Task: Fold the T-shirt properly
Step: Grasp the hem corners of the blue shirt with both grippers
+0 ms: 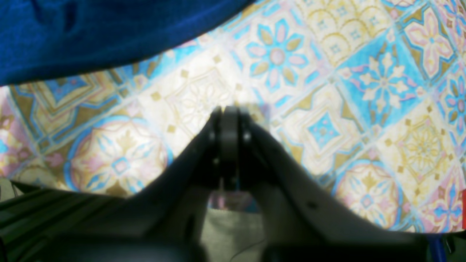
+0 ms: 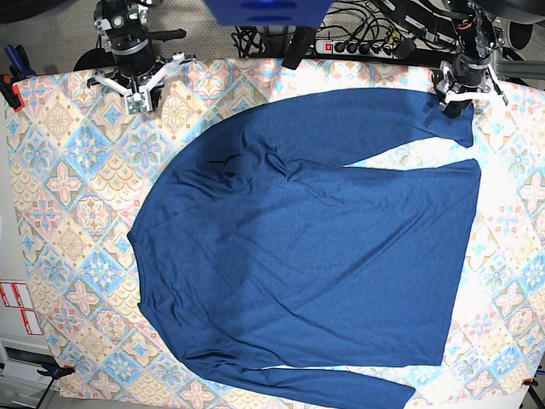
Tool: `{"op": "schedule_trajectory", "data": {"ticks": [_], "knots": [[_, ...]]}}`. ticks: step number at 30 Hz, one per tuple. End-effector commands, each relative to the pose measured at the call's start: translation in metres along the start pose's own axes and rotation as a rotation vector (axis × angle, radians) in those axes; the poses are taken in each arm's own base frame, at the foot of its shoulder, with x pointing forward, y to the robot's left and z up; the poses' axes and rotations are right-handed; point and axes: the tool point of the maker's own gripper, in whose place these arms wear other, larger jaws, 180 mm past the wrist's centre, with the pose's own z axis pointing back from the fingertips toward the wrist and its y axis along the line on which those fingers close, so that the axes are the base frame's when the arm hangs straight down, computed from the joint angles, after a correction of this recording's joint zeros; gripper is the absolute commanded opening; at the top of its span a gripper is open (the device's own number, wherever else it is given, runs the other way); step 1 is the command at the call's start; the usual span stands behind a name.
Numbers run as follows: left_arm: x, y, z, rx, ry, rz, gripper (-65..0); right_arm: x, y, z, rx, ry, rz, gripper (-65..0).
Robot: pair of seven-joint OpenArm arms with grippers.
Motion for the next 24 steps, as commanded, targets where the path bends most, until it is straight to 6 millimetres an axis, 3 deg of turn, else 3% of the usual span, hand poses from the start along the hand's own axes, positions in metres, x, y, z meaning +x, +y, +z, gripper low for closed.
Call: {"op": "schedule_trajectory", "data": {"ticks": [1,4,6,11,15,24], "knots": [[0.0,-0.004,0.002,-0.026,0.011,-0.022,-52.9,0.011,-0.003,0.003,-0.007,-0.043,0.01,-65.0],[-0.002,-0.014,0.003,-0.089,0.014,-0.052,-59.6,0.014,-0.001,0.002,-0.003,-0.05,0.01,-65.0],[-0.002,-0.018,0.003,-0.111,0.014,-0.063,-65.0,0.02,0.009,0.0,0.025,-0.064,0.011,-65.0],[-0.002,-0.018,0.003,-0.112,0.014,-0.065,-65.0,0.033,0.029,-0.012,0.077,-0.048,0.019,-65.0],[-0.003,-0.017,0.004,-0.109,0.018,-0.065,-65.0,0.053,0.041,-0.026,0.108,-0.037,0.03,-64.5],[-0.004,-0.016,0.005,-0.109,0.02,-0.066,-65.0,0.102,0.027,-0.057,0.073,-0.07,0.042,-52.6]]}}
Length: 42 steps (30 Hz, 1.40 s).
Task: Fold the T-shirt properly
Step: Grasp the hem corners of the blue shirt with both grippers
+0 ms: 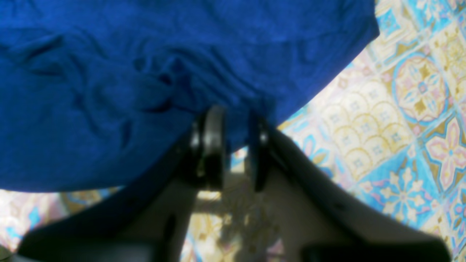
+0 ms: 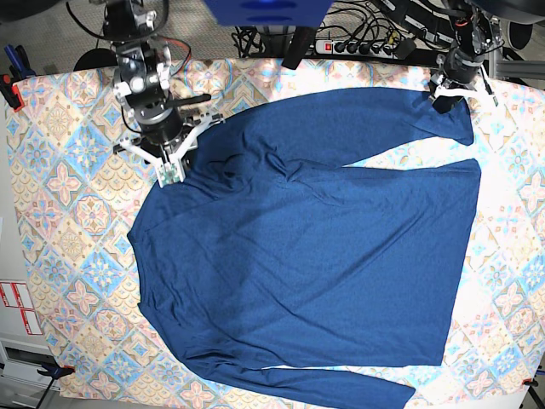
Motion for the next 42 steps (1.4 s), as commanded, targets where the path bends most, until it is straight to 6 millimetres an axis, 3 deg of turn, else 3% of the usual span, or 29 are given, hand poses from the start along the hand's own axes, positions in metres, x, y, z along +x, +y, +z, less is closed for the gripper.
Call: {"op": "schedule_trajectory", "data": {"ticks": [1,6,8,15,19,22,30,42], "knots": [[0.009,0.0,0.003,-0.01,-0.025,-0.011,-65.0,0.012,-0.006,-0.002,-0.014,-0.037,0.004,-51.7],[0.008,0.0,0.003,-0.009,-0.024,-0.011,-65.0,-0.005,-0.017,-0.024,-0.035,0.028,0.001,-48.4],[0.007,0.001,0.004,-0.006,-0.021,-0.011,-65.0,-0.021,-0.026,-0.031,-0.057,0.073,-0.013,-47.3],[0.006,0.002,0.005,-0.006,-0.019,-0.012,-65.0,-0.025,-0.051,-0.049,-0.079,0.091,-0.216,-46.1],[0.006,0.002,0.005,-0.004,-0.019,-0.012,-65.0,-0.016,-0.049,-0.055,-0.011,0.066,-0.373,-46.2],[0.007,0.003,0.005,-0.003,-0.021,-0.011,-65.0,-0.022,-0.042,-0.058,0.028,0.081,-0.436,-46.2],[0.006,0.002,0.005,-0.004,-0.019,-0.012,-65.0,-0.036,-0.043,-0.073,0.029,0.135,-0.47,-46.2],[0.006,0.002,0.005,-0.004,-0.019,-0.012,-65.0,-0.053,-0.043,-0.078,0.017,0.16,-0.487,-46.2]]}}
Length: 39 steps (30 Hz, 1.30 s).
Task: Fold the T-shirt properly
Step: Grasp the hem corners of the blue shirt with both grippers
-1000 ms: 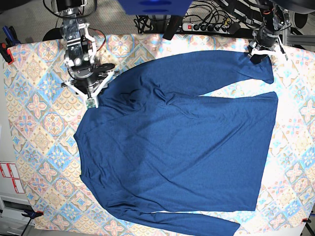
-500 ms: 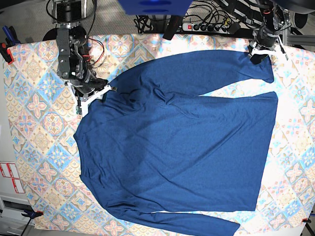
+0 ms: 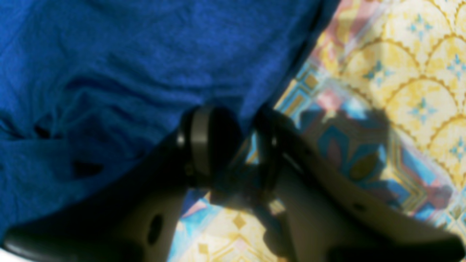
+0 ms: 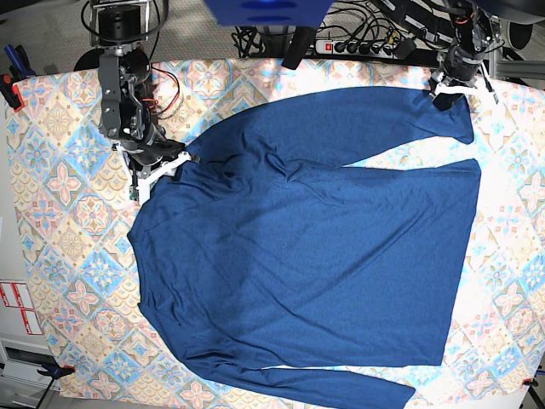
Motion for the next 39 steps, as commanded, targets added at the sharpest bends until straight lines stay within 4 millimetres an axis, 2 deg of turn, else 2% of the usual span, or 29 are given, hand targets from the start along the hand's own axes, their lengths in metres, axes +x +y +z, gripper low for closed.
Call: {"op": "schedule_trajectory", "data": {"ticks": [1,7,13,18,24,28,32,39], "knots": [[0.008,0.0,0.003,-0.008,-0.023,-0.009,-65.0,0.0,-0.002,0.0,-0.006,0.012,0.003,-46.2],[0.008,0.0,0.003,-0.008,-0.023,-0.009,-65.0,0.0,0.0,0.0,-0.001,0.013,0.007,-48.0],[0.009,0.0,0.003,-0.008,-0.025,-0.009,-65.0,0.001,-0.002,0.0,-0.005,0.011,0.003,-64.9],[0.009,0.0,0.003,-0.008,-0.025,-0.009,-65.0,0.005,0.0,0.002,-0.001,-0.002,0.006,-64.8],[0.009,0.0,0.003,-0.006,-0.025,-0.01,-65.0,0.027,0.008,0.013,0.018,-0.069,0.024,-64.8],[0.01,0.0,0.003,-0.007,-0.025,-0.013,-65.0,0.017,0.008,0.02,0.019,-0.062,0.03,-64.8],[0.01,0.002,0.006,-0.004,-0.025,-0.017,-65.0,0.016,0.007,0.026,0.017,-0.071,0.031,-64.8],[0.013,0.001,0.005,-0.006,-0.033,-0.02,-65.0,0.025,-0.004,0.031,-0.008,-0.099,0.009,-64.8]]}}
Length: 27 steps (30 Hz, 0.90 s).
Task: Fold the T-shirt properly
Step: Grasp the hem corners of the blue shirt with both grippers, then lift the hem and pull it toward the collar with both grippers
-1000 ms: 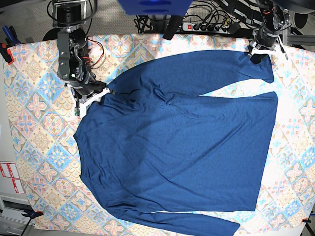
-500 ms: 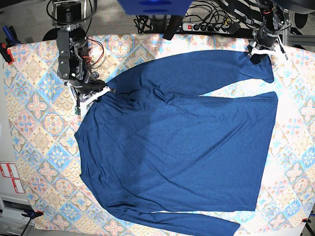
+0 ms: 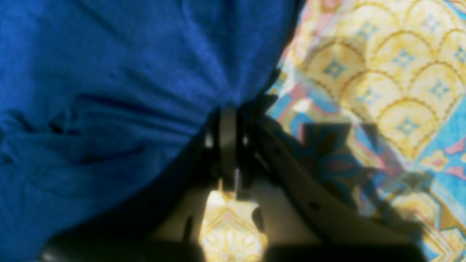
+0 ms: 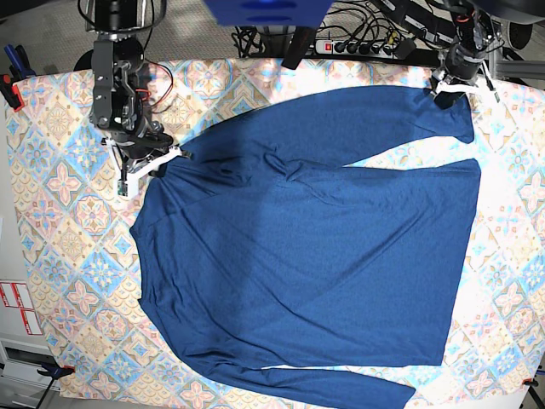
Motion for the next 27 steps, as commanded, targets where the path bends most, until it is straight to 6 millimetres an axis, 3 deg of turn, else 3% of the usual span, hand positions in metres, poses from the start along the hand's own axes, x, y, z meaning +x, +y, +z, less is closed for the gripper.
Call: {"op": "schedule_trajectory", "data": {"ticks": [1,11,27], "knots": [[0.012,-0.002,0.003,-0.012,-0.032,-0.017,-65.0,0.015,0.001,0.002,0.005,-0.043,0.01,-64.8],[0.032,-0.025,0.003,-0.061,-0.082,-0.05,-65.0,0.015,0.004,0.001,0.011,-0.04,0.015,-64.8],[0.033,-0.025,0.002,-0.062,-0.083,-0.05,-65.0,0.015,0.004,0.001,0.012,-0.042,0.015,-64.8]]}}
